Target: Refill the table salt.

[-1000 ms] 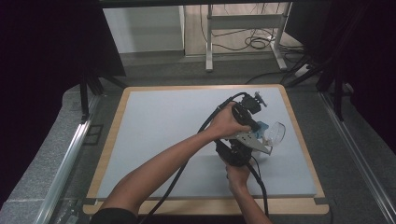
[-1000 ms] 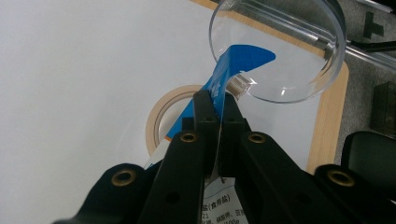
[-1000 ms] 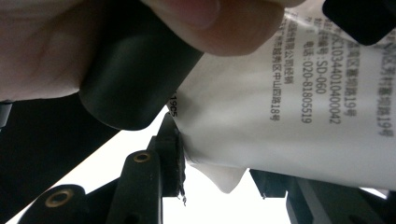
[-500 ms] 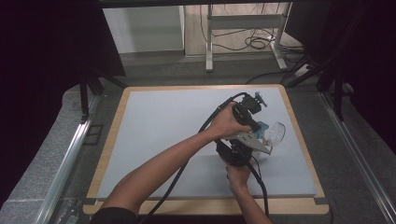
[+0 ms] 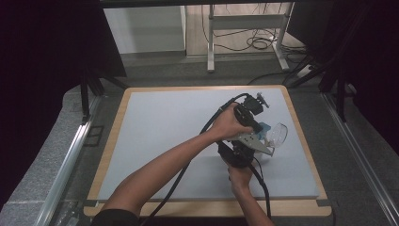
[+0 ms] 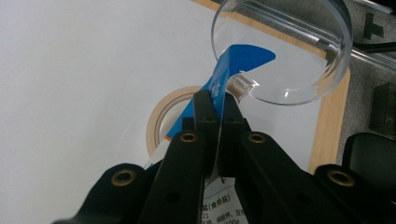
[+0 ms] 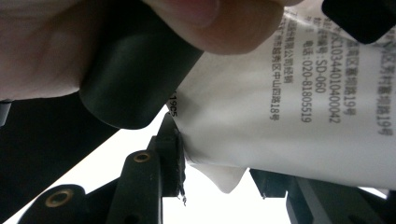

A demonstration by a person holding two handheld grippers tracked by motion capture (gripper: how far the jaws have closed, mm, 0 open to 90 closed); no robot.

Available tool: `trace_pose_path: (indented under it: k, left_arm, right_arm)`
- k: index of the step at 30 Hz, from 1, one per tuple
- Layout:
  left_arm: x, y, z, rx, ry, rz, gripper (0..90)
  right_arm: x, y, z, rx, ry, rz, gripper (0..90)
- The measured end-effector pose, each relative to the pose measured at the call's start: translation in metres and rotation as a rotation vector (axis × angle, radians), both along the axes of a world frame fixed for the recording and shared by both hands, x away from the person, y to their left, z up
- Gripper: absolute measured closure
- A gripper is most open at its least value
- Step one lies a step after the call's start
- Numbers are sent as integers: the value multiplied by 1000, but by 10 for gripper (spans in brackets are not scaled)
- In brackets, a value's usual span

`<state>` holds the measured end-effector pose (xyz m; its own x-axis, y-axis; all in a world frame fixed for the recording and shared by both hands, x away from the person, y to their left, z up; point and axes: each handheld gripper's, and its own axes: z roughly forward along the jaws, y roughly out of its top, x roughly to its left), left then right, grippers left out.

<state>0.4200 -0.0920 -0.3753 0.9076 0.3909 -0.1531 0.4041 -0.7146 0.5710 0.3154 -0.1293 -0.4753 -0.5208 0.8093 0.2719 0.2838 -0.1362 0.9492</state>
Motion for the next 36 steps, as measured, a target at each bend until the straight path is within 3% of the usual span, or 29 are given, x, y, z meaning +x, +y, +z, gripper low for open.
trace_pose_path:
  k: [16, 36]
  left_arm:
    - [1, 3, -3, -8, 3, 5, 900]
    - [3, 13, -5, -53, 12, 21, 900]
  right_arm:
    - [0, 1, -4, -11, 4, 10, 600]
    - [-4, 2, -17, -62, 30, 18, 593]
